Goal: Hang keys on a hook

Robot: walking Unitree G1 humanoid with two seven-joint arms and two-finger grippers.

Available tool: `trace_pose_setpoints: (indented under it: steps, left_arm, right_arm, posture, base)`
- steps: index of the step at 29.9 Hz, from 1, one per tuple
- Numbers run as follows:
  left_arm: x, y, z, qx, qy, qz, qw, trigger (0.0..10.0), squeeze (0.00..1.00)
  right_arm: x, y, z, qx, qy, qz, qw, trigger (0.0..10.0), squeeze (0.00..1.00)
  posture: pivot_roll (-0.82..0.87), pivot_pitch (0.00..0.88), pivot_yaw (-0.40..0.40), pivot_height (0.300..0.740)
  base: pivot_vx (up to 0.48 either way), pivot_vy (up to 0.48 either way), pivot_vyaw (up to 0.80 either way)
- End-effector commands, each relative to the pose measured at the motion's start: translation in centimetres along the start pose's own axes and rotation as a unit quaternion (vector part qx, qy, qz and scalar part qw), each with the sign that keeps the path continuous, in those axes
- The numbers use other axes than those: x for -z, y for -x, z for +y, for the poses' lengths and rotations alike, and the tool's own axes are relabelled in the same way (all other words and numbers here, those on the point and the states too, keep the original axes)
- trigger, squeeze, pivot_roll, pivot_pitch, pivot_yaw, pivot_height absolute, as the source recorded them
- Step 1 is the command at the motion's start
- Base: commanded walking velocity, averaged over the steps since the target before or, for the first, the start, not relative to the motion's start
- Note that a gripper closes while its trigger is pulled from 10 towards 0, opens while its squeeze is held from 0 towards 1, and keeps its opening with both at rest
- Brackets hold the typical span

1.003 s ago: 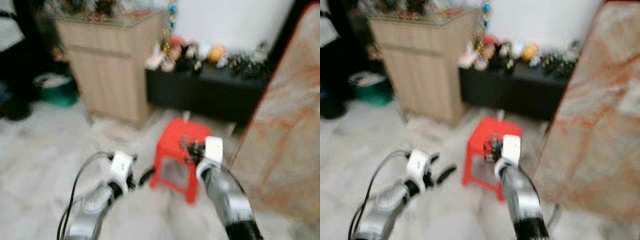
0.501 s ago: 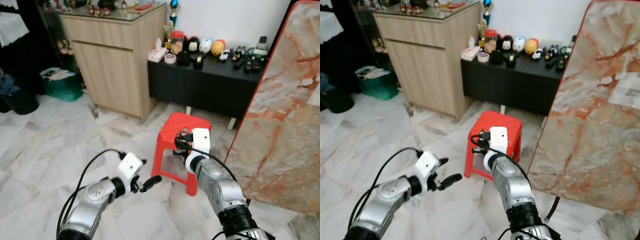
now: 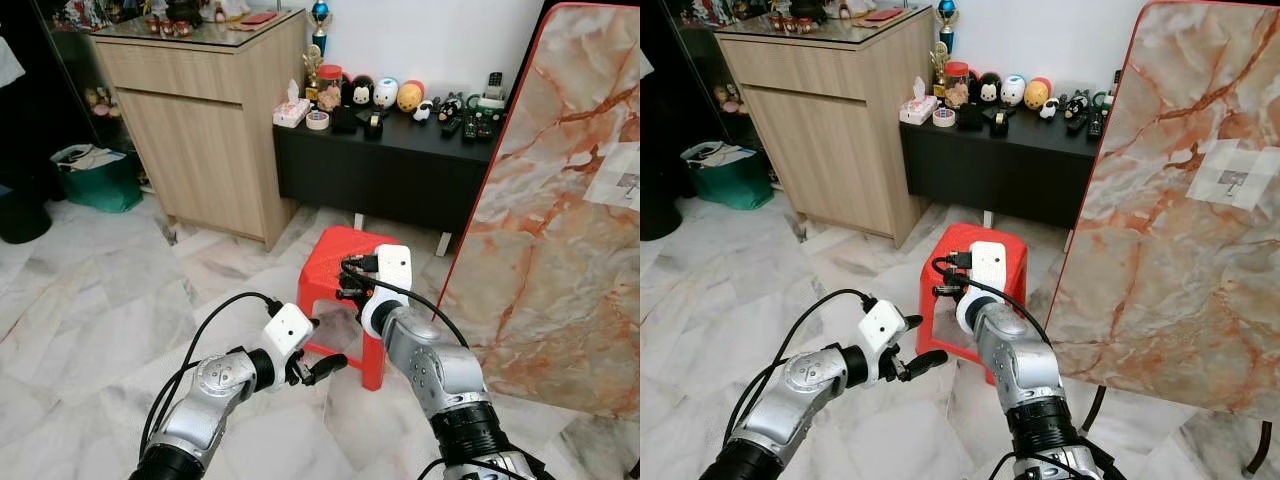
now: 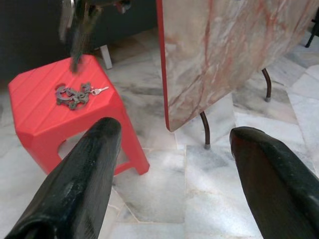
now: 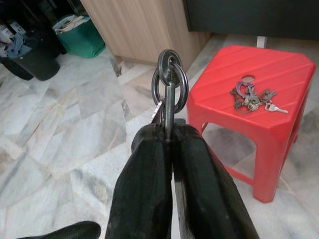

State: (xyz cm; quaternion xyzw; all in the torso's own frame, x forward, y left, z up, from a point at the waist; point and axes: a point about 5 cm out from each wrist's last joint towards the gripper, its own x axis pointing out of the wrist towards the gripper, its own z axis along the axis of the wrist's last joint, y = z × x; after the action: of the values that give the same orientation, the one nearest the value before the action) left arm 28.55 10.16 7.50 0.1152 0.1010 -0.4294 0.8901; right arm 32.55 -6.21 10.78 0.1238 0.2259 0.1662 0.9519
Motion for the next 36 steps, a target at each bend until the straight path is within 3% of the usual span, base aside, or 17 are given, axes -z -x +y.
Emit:
trace_pose_setpoints:
  steps: [1,12,18,22,36]
  left_arm:
    - [0.3,-0.3,-0.2,0.003,-0.01,0.013,1.0,10.0,0.0]
    - [-0.4,-1.3,0.3,-0.042,-0.013,-0.004,0.999,10.0,0.0]
    - [-1.4,-2.5,0.5,-0.088,0.026,-0.04,0.995,10.0,0.0]
    - [-1.7,-2.9,0.7,-0.106,0.026,-0.047,0.993,10.0,0.0]
    - [-2.9,-4.4,1.0,-0.126,0.032,-0.071,0.989,10.0,0.0]
  right_arm:
    - [-1.1,0.2,0.7,-0.009,-0.003,-0.014,1.0,10.0,0.0]
    - [-1.7,0.3,1.8,-0.02,-0.012,-0.017,1.0,10.0,0.0]
    - [-2.0,0.6,2.5,-0.026,-0.019,-0.02,0.999,10.0,0.0]
    - [-2.2,0.8,2.7,-0.03,-0.022,-0.021,0.999,10.0,0.0]
    - [-2.9,1.3,3.2,-0.041,-0.027,-0.021,0.999,10.0,0.0]
  posture:
    - [0.04,0.0,-0.028,0.724]
    - [0.04,0.0,-0.039,0.724]
    - [0.03,0.0,-0.041,0.724]
    - [0.02,0.0,-0.041,0.724]
    - [0.01,0.0,-0.042,0.724]
  base:
    - [0.0,0.0,0.0]
    - [0.0,0.0,0.0]
    - [0.0,0.0,0.0]
    - [0.0,0.0,0.0]
    - [0.0,0.0,0.0]
